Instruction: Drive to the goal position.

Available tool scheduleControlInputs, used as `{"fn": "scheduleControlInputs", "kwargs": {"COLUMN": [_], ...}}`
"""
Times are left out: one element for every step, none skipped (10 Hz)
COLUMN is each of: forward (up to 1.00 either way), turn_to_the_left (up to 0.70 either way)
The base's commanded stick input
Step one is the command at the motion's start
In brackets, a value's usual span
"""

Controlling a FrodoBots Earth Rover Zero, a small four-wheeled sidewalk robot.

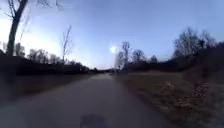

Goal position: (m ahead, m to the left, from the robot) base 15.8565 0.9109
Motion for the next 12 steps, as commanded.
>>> {"fn": "scheduleControlInputs", "kwargs": {"forward": [1.0,1.0,1.0,1.0,1.0,1.0,1.0,1.0,1.0,1.0,1.0,1.0], "turn_to_the_left": [0.0,0.0,0.0,0.0,0.0,0.0,0.0,0.0,0.0,0.0,0.0,0.1]}}
